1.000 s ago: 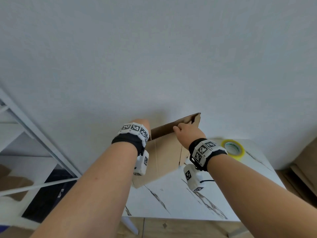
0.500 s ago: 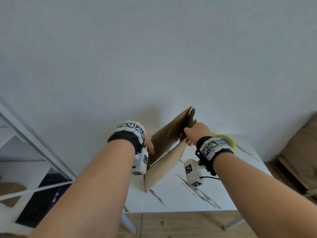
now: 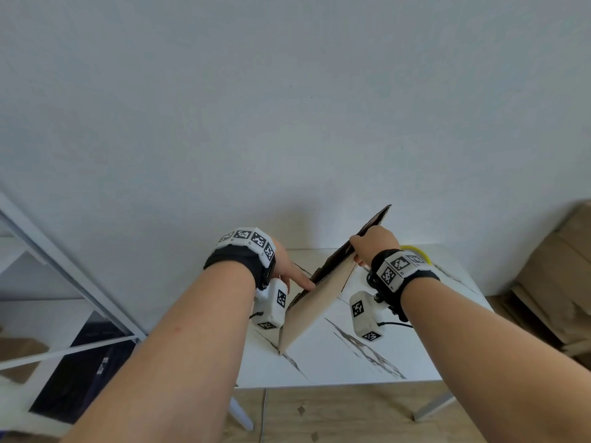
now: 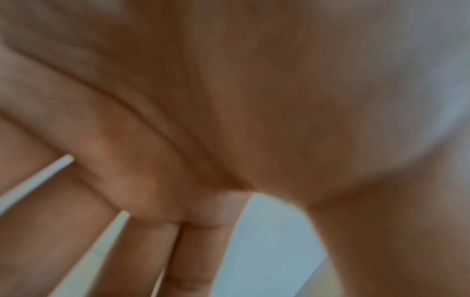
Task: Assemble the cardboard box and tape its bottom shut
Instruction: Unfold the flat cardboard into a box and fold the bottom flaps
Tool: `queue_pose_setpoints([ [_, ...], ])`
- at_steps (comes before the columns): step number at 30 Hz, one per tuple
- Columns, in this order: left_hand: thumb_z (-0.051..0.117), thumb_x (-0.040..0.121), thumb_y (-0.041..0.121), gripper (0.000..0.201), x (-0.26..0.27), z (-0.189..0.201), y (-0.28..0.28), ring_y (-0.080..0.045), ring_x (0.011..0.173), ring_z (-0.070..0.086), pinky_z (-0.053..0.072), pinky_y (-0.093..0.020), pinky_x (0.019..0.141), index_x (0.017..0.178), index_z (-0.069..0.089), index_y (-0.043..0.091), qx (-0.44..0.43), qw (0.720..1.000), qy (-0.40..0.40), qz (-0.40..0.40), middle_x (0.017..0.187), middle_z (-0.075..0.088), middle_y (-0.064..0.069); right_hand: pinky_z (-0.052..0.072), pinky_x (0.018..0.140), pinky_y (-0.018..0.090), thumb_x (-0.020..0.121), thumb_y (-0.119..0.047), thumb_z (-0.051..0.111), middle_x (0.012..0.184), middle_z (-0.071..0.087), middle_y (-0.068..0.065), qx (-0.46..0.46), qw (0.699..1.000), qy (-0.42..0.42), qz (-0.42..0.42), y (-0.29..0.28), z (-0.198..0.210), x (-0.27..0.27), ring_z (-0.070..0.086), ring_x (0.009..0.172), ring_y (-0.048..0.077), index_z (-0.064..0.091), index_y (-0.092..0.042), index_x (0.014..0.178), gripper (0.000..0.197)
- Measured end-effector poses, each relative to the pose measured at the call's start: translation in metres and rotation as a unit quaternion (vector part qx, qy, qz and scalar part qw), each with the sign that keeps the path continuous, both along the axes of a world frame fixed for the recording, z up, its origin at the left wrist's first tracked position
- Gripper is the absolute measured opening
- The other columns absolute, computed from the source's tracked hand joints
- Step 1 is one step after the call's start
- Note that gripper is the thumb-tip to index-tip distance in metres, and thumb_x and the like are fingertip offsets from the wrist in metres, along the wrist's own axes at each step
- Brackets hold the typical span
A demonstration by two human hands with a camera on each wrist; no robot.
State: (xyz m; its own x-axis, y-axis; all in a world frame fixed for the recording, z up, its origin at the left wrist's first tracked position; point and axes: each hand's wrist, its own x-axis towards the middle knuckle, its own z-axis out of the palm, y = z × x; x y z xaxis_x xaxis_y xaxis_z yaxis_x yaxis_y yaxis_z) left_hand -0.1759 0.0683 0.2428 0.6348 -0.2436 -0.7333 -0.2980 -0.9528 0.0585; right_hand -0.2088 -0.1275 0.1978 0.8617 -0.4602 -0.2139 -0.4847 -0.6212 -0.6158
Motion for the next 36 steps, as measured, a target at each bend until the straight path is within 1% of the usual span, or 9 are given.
queue_pose_setpoints([
  [3,0.051,0.058,0.088,0.066,-0.004,-0.001,-0.003,-0.014,0.092,0.067,0.050,-0.028,0.085,0.081,0.072,0.031,0.010,0.999,-0.029,-0.043,0.100,0.072,0.009,0.056,0.078,0.035,0.086,-0.023,0.045,0.085,0.073,0.012,-0.002,1.000,0.002,0.004,-0.002,-0.001,0.000,0.068,0.082,0.027,0.069,0.000,0.085,0.034],
  [9,0.045,0.066,0.087,0.066,-0.006,0.006,0.002,-0.016,0.094,0.064,0.046,-0.028,0.079,0.104,0.066,0.037,0.012,0.994,-0.067,-0.085,0.101,0.069,0.011,0.056,0.081,0.037,0.087,-0.021,0.044,0.088,0.073,0.015,-0.017,1.000,-0.004,0.014,-0.002,-0.002,0.003,0.068,0.085,0.030,0.062,-0.003,0.073,0.029],
  [11,0.042,0.071,0.085,0.059,-0.006,0.007,0.006,-0.015,0.096,0.063,0.045,-0.029,0.079,0.103,0.064,0.042,0.004,0.996,-0.056,-0.072,0.104,0.068,0.012,0.056,0.081,0.037,0.086,-0.020,0.044,0.087,0.073,0.015,-0.020,1.000,0.001,0.015,-0.004,-0.002,0.003,0.068,0.084,0.030,0.062,-0.003,0.071,0.029],
  [14,0.038,0.069,0.088,0.073,-0.003,0.003,0.010,-0.015,0.100,0.066,0.047,-0.029,0.086,0.107,0.068,0.033,-0.011,0.998,-0.048,-0.038,0.108,0.071,0.011,0.056,0.077,0.035,0.087,-0.021,0.044,0.085,0.073,0.013,-0.021,1.000,0.003,0.012,-0.006,-0.004,0.003,0.068,0.082,0.029,0.063,-0.004,0.072,0.030],
  [20,0.040,0.082,0.076,0.069,0.000,0.000,0.007,-0.021,0.093,0.066,0.045,-0.024,0.065,0.111,0.070,0.022,-0.084,0.995,0.002,0.059,0.108,0.072,0.003,0.056,0.079,0.036,0.088,-0.022,0.044,0.086,0.073,0.013,-0.015,1.000,0.005,0.009,-0.008,-0.004,0.007,0.069,0.083,0.028,0.067,-0.001,0.083,0.031],
  [23,0.049,0.084,0.067,0.060,0.000,-0.002,0.002,-0.022,0.092,0.067,0.050,-0.023,0.065,0.112,0.068,0.017,-0.101,0.993,-0.008,0.065,0.106,0.073,0.001,0.056,0.078,0.037,0.088,-0.021,0.046,0.087,0.072,0.014,-0.012,1.000,-0.001,0.010,-0.007,-0.005,0.010,0.068,0.084,0.030,0.065,-0.001,0.083,0.028],
  [28,0.050,0.077,0.075,0.066,0.002,-0.006,-0.005,-0.020,0.094,0.067,0.056,-0.034,0.083,0.104,0.070,0.019,-0.146,0.985,0.006,0.091,0.097,0.074,0.003,0.054,0.075,0.035,0.086,-0.020,0.046,0.087,0.073,0.014,-0.019,1.000,-0.003,0.014,-0.008,-0.008,0.014,0.069,0.083,0.030,0.062,-0.003,0.077,0.025],
  [33,0.058,0.086,0.046,0.037,0.009,-0.007,-0.011,-0.022,0.071,0.067,0.053,-0.029,0.075,0.087,0.072,0.011,-0.177,0.976,-0.028,0.122,0.084,0.075,-0.002,0.056,0.079,0.037,0.085,-0.020,0.047,0.087,0.073,0.015,-0.025,1.000,-0.001,0.018,-0.007,-0.006,0.017,0.069,0.083,0.029,0.052,-0.008,0.073,0.018],
  [36,0.050,0.090,0.029,0.033,0.013,-0.005,-0.018,-0.025,0.065,0.060,0.046,-0.025,0.063,0.067,0.063,0.009,-0.166,0.973,-0.087,0.137,0.080,0.070,-0.009,0.054,0.077,0.035,0.080,-0.017,0.051,0.088,0.071,0.016,-0.018,1.000,0.005,0.003,-0.008,-0.005,0.016,0.068,0.084,0.030,0.051,-0.007,0.086,0.012],
])
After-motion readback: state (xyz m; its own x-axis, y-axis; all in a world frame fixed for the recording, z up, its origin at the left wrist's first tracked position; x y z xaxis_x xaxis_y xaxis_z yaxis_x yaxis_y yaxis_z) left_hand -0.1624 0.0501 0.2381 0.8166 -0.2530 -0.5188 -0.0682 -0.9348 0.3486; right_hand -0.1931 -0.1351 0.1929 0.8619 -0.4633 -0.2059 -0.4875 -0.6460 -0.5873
